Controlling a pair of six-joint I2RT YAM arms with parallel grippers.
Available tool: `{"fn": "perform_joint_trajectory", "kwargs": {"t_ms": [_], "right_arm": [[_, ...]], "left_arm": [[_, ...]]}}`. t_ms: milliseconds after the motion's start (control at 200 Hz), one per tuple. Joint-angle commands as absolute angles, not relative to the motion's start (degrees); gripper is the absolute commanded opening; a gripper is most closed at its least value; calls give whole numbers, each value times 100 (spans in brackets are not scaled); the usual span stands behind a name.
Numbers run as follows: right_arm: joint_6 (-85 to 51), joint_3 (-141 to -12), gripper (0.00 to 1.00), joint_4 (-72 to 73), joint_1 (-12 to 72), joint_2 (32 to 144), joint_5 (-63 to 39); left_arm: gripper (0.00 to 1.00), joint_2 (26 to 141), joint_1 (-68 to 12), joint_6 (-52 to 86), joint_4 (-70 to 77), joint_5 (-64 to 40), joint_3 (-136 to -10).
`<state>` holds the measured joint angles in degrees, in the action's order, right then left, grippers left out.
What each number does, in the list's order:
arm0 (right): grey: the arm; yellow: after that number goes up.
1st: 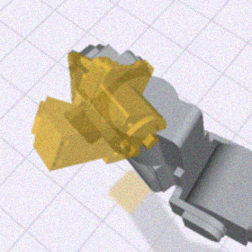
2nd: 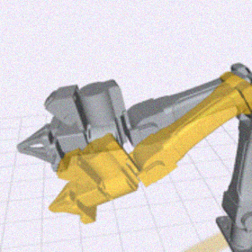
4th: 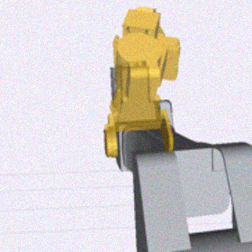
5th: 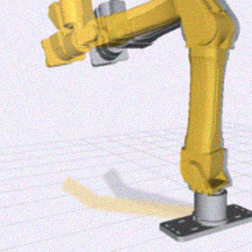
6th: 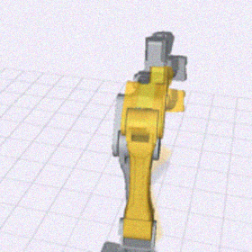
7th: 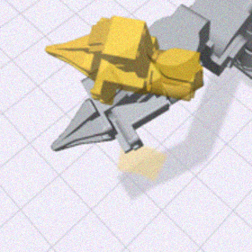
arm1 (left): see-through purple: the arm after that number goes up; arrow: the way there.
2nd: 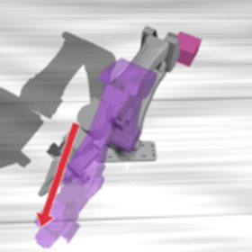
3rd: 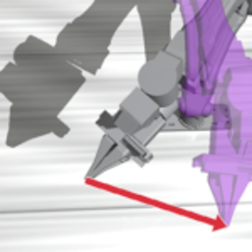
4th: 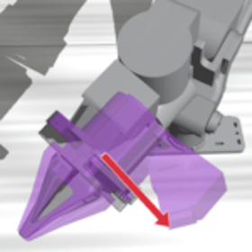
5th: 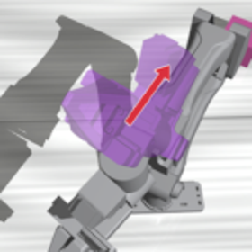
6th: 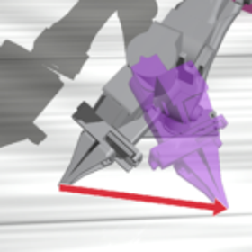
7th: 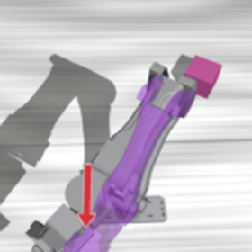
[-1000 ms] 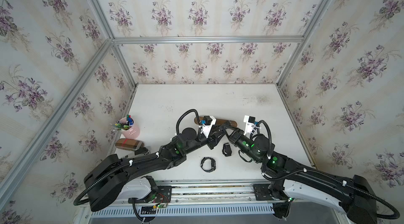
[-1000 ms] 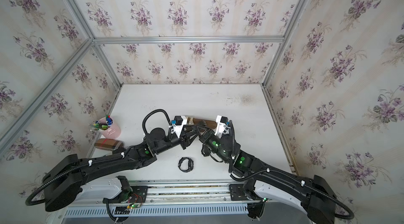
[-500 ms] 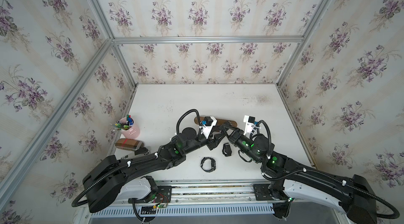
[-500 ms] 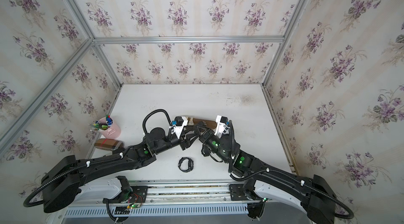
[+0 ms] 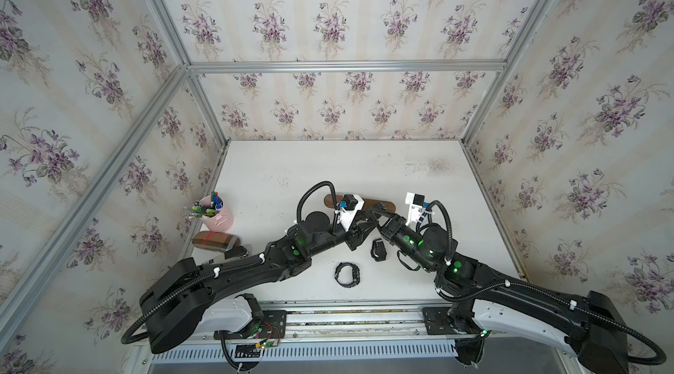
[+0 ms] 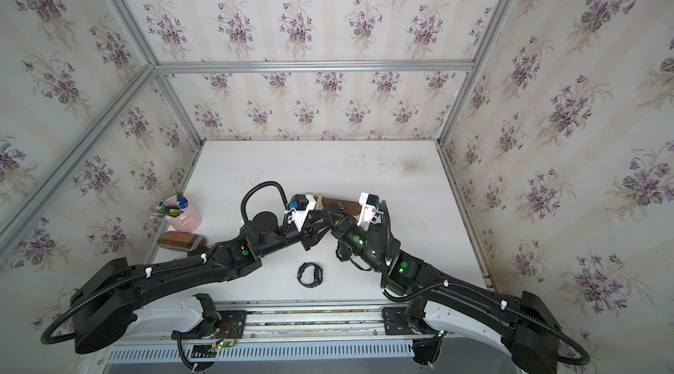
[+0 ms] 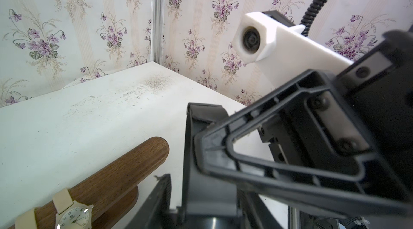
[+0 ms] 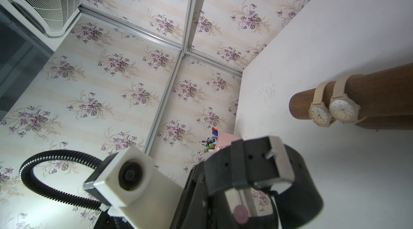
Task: Place watch on stand
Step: Pick up the watch at the center of the board.
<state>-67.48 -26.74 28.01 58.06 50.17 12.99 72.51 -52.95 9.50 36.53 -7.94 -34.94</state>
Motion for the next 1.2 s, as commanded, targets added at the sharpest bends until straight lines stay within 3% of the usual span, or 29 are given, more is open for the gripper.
{"fn": "perform_joint_trajectory", "kwargs": {"t_ms": [0,475,684,904,1024,1194], "right_arm": [[-6817,-2672,0,3017,5805,4976,1346],[-6709,-2823,0,2356,5792,4851,1732],[-6333,-3198,0,1587,5775,4893,2052],[-5200,-3865,34,415,5668,5031,2076],[-4777,-4162,39,-363,5413,5088,2100],[-4435,-4154,40,-745,4528,5112,1315]], "left_arm": [[42,7261,-5300,843,3701,-854,-3543],[27,7203,-5300,870,3480,-739,-3558],[23,7202,-5299,832,2505,-424,-3911],[21,7218,-5283,587,144,262,-4759],[21,7273,-5158,503,-1005,487,-5190],[22,7481,-4828,539,-2442,862,-5833]]}}
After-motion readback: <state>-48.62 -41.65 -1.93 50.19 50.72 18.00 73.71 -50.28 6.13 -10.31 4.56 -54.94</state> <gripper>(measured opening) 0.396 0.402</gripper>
